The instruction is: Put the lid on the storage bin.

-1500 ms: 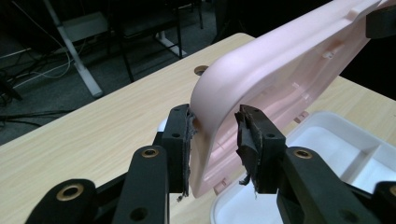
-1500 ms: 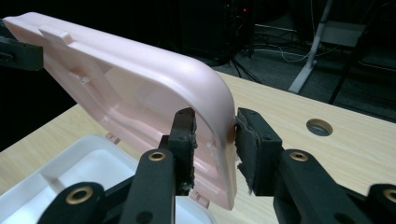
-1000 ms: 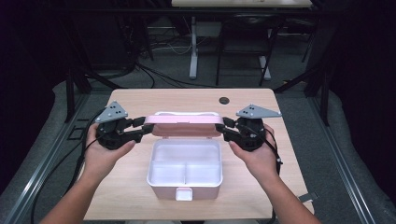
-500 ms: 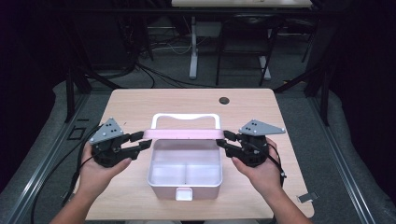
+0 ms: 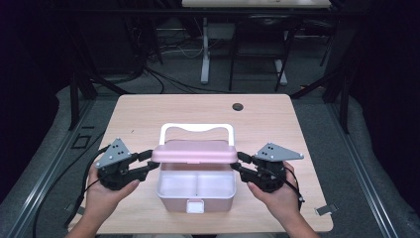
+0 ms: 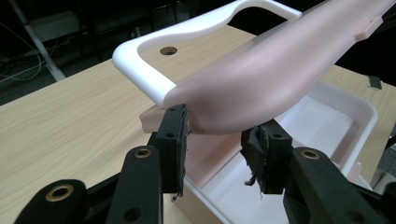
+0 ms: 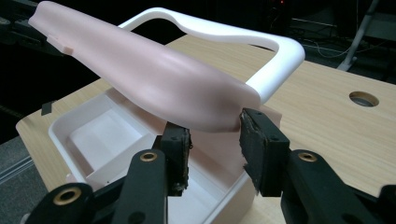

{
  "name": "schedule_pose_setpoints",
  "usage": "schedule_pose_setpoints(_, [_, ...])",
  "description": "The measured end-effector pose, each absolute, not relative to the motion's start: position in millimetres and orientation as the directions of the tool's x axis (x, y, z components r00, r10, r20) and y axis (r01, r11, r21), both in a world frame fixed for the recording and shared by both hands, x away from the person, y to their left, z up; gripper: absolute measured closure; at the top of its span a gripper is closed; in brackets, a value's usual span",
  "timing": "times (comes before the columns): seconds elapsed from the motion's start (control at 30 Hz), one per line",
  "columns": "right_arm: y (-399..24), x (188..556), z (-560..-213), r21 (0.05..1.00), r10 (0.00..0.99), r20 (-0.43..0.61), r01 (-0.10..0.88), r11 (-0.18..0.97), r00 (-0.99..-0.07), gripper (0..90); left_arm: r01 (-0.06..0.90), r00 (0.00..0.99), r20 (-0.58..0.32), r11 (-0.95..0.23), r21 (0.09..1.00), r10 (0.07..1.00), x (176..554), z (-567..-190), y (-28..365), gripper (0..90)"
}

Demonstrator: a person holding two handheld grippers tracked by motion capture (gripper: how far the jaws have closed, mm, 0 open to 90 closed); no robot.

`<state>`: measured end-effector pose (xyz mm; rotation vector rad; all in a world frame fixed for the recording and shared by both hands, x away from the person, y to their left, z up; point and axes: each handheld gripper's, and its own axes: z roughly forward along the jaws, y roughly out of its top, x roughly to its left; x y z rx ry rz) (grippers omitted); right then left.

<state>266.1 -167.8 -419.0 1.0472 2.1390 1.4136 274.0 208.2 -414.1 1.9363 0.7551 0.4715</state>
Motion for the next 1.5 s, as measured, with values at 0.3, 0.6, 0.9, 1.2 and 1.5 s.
schedule_pose_setpoints(0.3, [-170, 256, -435, 0.901, 0.729, 0.091, 0.368, 0.230, -0.678, 65.4, 0.315, 0.741, -0.029, -0.310, 0.897, 0.670, 263, -435, 214, 62.9])
schedule_pose_setpoints(0.6, [-174, 248, -450, 0.895, 0.737, 0.094, 0.381, 0.233, -0.670, 70.3, 0.329, 0.742, -0.031, -0.323, 0.887, 0.670, 257, -448, 217, 65.8])
schedule_pose_setpoints(0.9, [-177, 242, -457, 0.885, 0.733, 0.090, 0.391, 0.252, -0.675, 76.2, 0.346, 0.738, -0.041, -0.326, 0.880, 0.673, 252, -456, 218, 67.7])
schedule_pose_setpoints(1.2, [-182, 239, -460, 0.881, 0.733, 0.097, 0.401, 0.251, -0.673, 76.2, 0.361, 0.738, -0.044, -0.339, 0.869, 0.673, 250, -458, 221, 67.7])
schedule_pose_setpoints(1.5, [-185, 236, -462, 0.877, 0.740, 0.102, 0.411, 0.250, -0.665, 75.8, 0.372, 0.740, -0.039, -0.359, 0.856, 0.672, 248, -458, 223, 67.2])
